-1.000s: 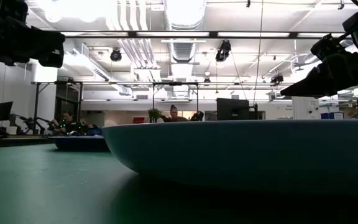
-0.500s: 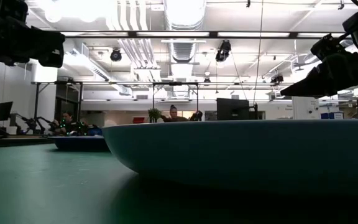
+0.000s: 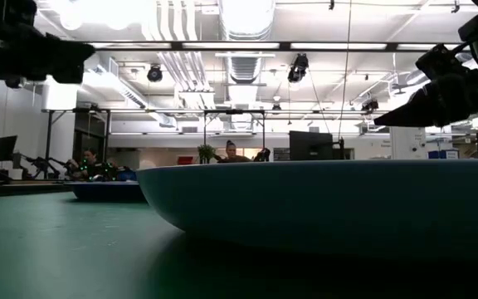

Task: Pick and place plate/cup/fork/spoon on tray
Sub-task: Put the blue plate on the blue tray

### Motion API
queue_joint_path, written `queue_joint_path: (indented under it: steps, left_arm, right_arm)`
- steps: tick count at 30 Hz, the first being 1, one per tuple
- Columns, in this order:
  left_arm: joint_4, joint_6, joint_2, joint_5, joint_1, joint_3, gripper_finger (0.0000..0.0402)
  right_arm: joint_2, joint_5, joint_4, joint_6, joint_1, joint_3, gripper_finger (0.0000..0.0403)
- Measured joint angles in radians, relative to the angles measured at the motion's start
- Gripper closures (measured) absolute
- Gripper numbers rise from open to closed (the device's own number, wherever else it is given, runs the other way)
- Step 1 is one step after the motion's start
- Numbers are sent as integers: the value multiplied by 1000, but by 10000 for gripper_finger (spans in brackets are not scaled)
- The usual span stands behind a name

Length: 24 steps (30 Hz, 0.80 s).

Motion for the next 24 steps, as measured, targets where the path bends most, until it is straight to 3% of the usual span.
queue_joint_path:
  steps: [4,8,13,24]
  left_arm:
    - [142,-38,20,33,-1,0,402]
    - [349,-299,58,85,-1,0,402]
    - [586,-336,109,85,-1,0,402]
    - [724,-349,164,58,-1,0,402]
  right_arm:
    - [0,-7,6,202,0,0,394]
    - [0,-24,17,469,0,0,394]
    - [0,-28,12,499,0,0,394]
    - [-3,-21,23,498,0,0,394]
